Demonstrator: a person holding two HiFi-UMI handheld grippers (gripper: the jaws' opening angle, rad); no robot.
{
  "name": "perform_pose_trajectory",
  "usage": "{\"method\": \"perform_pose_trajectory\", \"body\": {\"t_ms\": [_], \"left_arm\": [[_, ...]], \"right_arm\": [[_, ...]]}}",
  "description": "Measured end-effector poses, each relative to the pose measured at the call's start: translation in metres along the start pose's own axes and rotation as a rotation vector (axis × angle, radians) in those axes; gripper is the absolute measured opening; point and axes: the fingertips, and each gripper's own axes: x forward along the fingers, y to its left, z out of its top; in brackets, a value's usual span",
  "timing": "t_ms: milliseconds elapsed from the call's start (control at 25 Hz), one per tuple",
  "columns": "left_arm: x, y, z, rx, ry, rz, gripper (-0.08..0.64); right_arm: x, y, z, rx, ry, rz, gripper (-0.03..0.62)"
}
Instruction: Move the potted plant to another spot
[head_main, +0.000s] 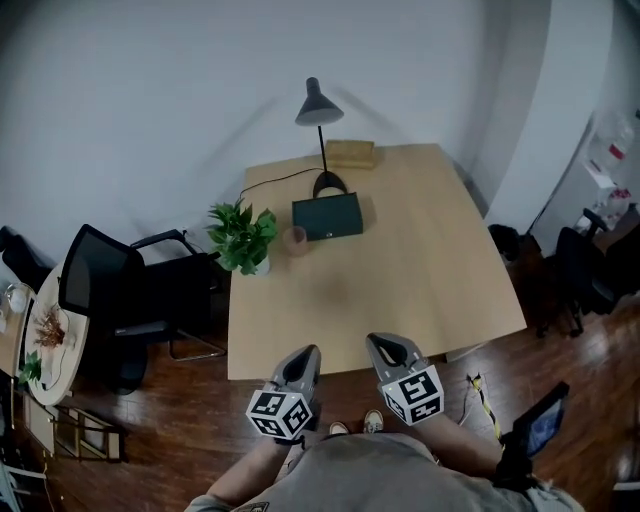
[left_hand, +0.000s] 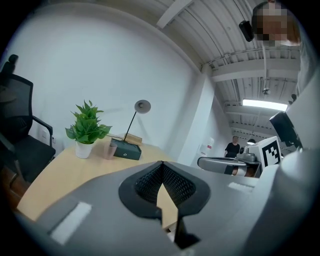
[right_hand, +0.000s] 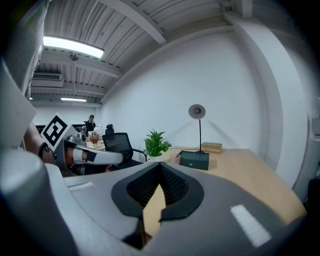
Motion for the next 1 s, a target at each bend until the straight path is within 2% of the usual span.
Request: {"method": "perform_pose_trajectory", "body": {"t_ms": [520, 1000], "left_arm": [[-0.009, 0.006, 0.001, -0.005, 0.021, -0.035, -0.006], [0.0, 0.008, -0.004, -0.017, 0.032, -0.047, -0.006]], "right_arm": [[0.004, 0.017, 0.003, -0.005, 0.026, -0.013, 0.006], [0.01, 0.01, -0.002, -0.004, 0.034, -0.027, 0.006]]}}
